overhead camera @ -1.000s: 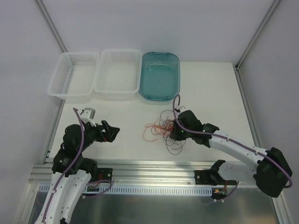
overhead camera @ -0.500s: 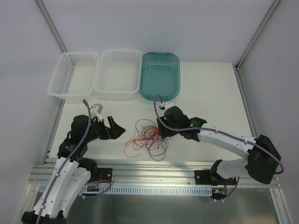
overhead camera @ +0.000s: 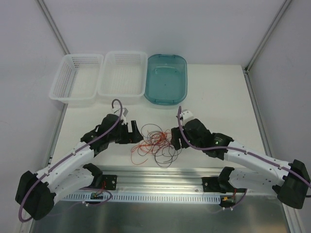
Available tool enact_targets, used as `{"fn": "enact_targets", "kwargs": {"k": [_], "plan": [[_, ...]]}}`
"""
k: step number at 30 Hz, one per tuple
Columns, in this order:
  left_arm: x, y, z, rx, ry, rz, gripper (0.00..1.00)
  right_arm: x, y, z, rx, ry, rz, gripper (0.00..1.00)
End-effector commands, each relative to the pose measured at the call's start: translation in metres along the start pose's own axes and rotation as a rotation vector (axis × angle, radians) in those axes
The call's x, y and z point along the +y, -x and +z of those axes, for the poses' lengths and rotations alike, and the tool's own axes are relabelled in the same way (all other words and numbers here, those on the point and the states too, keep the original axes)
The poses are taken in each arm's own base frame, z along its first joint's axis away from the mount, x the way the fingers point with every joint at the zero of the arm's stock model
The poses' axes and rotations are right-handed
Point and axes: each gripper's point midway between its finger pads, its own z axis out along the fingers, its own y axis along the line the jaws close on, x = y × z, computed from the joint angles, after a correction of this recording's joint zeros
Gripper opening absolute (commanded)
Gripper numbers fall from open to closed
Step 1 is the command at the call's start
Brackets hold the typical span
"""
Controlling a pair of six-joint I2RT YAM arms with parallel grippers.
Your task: Untangle the cables
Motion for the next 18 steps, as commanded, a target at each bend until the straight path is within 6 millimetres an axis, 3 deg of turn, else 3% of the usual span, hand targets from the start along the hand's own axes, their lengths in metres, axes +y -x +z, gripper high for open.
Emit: {"fn": "enact_targets", "kwargs": {"k": [1, 3, 7, 8, 10, 12, 17, 18], "plan": [[-0.001, 0.038, 0.012, -0.152, 0.117, -0.018, 0.86, 0.010, -0.004, 0.006, -0.033, 0.032, 0.004, 0.70], [0.012, 0.041, 0.022, -0.173, 0.206, -0.029, 0.81, 0.017, -0.008, 0.010, -0.045, 0.049, 0.006, 0.70], [0.011, 0.041, 0.040, -0.182, 0.245, -0.021, 0.69, 0.022, -0.020, 0.021, -0.062, 0.057, 0.022, 0.70], [0.010, 0.033, 0.048, -0.155, 0.250, -0.009, 0.63, 0.025, -0.021, 0.023, -0.066, 0.063, 0.025, 0.70], [0.007, 0.032, 0.058, -0.145, 0.260, 0.006, 0.59, 0.028, -0.020, 0.029, -0.085, 0.063, 0.044, 0.70], [0.002, 0.026, 0.064, -0.135, 0.267, 0.032, 0.49, 0.029, -0.016, 0.031, -0.099, 0.059, 0.047, 0.70], [0.006, 0.010, 0.075, -0.110, 0.313, 0.056, 0.45, 0.035, -0.012, 0.035, -0.103, 0.051, 0.052, 0.70], [0.009, 0.007, 0.076, -0.110, 0.326, 0.049, 0.40, 0.039, -0.005, 0.035, -0.125, 0.060, 0.057, 0.70]]}}
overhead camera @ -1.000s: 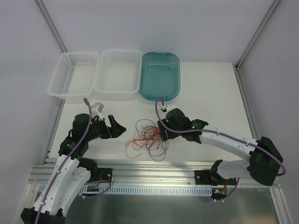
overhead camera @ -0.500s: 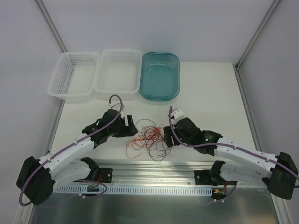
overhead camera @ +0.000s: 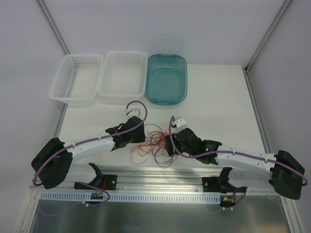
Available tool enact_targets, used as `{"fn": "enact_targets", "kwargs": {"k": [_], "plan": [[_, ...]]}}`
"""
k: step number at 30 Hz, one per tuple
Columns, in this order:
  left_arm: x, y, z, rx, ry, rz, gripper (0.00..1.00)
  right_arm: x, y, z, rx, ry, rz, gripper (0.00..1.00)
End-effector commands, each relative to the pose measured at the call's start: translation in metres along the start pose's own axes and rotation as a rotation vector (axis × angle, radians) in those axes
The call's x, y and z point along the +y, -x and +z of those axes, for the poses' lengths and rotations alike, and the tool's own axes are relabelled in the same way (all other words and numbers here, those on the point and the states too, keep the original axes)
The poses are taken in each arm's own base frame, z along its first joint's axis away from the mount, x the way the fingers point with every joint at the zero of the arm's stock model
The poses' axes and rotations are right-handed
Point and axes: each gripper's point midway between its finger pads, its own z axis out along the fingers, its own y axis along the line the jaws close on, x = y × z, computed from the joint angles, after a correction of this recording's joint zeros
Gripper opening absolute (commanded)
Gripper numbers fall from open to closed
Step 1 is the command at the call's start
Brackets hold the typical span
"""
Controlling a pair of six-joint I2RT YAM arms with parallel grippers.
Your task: Untangle the cables
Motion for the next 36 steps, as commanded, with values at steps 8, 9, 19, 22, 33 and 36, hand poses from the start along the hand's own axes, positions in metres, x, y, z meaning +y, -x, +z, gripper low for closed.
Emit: {"fn": "enact_targets", "kwargs": {"k": [8, 9, 19, 22, 33, 36], "plan": [[0.003, 0.005, 0.010, -0.072, 0.077, -0.025, 0.07, 0.024, 0.050, 0.017, -0.116, -0.011, 0.054, 0.70], [0.003, 0.004, 0.010, -0.072, 0.077, -0.022, 0.00, 0.026, 0.052, 0.022, -0.111, -0.022, 0.062, 0.70], [0.001, 0.020, -0.014, -0.164, 0.028, -0.051, 0.00, 0.014, 0.029, 0.070, -0.010, -0.173, 0.059, 0.42], [0.008, 0.028, -0.022, -0.216, 0.038, -0.053, 0.00, 0.002, 0.019, 0.075, 0.011, -0.230, 0.062, 0.08], [0.082, 0.053, -0.052, -0.377, 0.237, -0.195, 0.00, -0.058, 0.000, 0.054, 0.060, -0.424, 0.175, 0.01], [0.104, 0.060, -0.069, -0.465, 0.252, -0.294, 0.00, -0.065, -0.003, 0.051, 0.068, -0.439, 0.202, 0.01]]}}
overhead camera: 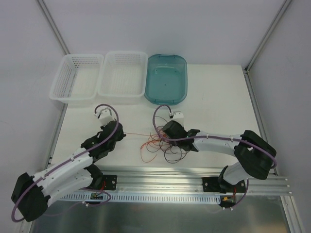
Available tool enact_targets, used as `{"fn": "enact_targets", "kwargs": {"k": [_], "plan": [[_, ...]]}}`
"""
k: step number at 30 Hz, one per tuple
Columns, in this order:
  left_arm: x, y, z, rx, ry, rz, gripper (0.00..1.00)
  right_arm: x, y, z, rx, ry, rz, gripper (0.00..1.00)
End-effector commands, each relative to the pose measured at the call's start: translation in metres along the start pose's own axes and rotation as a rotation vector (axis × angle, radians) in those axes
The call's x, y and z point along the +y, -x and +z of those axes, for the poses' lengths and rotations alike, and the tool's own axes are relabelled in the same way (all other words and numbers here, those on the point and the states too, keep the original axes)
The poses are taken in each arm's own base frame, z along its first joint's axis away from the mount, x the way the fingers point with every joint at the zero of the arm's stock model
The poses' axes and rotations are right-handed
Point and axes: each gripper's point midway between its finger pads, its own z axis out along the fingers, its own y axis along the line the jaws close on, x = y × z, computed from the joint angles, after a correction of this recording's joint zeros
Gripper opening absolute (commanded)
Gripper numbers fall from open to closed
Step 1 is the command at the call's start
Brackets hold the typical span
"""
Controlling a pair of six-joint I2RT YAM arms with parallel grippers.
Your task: Untangle the cables
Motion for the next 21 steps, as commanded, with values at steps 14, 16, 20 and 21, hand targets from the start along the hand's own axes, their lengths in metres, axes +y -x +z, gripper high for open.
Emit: {"fn": "enact_targets", "kwargs": {"k": [14, 16, 20, 21], "plan": [[0.119, 0.033, -0.037, -0.256, 0.360, -0.276, 0.00, -0.036, -0.004, -0.008, 0.035, -0.074, 0.088, 0.01], [0.122, 0.034, -0.039, -0.279, 0.359, -0.301, 0.00, -0.043, -0.003, -0.009, 0.037, -0.081, 0.104, 0.01], [0.110, 0.028, -0.036, -0.238, 0.290, -0.306, 0.00, -0.038, 0.010, -0.019, 0.010, -0.031, 0.049, 0.13], [0.106, 0.023, -0.033, -0.204, 0.285, -0.280, 0.00, -0.032, 0.019, -0.024, -0.005, 0.006, 0.013, 0.28]]}}
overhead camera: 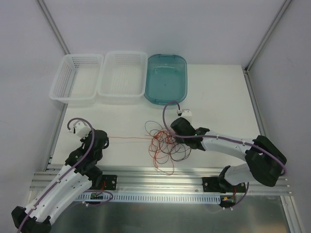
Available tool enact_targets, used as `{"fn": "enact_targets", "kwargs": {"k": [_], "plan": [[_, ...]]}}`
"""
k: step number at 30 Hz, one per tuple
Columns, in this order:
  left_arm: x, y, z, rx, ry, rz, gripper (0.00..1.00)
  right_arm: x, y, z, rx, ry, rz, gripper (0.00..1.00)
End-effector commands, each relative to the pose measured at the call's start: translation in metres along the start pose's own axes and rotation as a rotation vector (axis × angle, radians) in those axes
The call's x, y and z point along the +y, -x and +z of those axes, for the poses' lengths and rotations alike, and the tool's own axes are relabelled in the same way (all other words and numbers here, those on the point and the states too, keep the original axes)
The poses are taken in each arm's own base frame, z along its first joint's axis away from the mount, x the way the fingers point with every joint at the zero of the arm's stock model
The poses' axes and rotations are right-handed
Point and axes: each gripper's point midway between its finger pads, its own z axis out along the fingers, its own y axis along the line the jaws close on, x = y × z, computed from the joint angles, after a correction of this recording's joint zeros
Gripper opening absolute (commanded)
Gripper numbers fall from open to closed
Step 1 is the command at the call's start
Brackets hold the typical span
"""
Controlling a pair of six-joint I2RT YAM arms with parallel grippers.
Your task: Untangle the cables
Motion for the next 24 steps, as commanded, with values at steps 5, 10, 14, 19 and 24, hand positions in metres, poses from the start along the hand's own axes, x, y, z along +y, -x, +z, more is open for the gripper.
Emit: {"fn": "enact_targets", "kwargs": {"k": [5, 10, 14, 19, 24], "plan": [[-0.030, -0.035, 0.001, 0.210, -0.097, 0.190, 0.14, 0.037, 0.032, -0.045, -0.054, 0.181, -0.206, 0.63], [-0.064, -0.044, -0.013, 0.332, -0.232, 0.262, 0.66, 0.033, 0.053, -0.071, -0.107, 0.178, -0.234, 0.64], [-0.109, -0.057, -0.039, 0.440, -0.458, 0.313, 0.81, -0.008, 0.054, -0.062, -0.098, 0.044, -0.173, 0.63], [-0.175, -0.085, -0.084, 0.543, -0.716, 0.508, 0.89, -0.035, 0.039, -0.041, -0.028, 0.095, 0.021, 0.62], [-0.207, -0.133, -0.081, 0.618, -0.693, 0.665, 0.89, -0.038, 0.017, -0.024, 0.024, 0.166, 0.112, 0.61]]}}
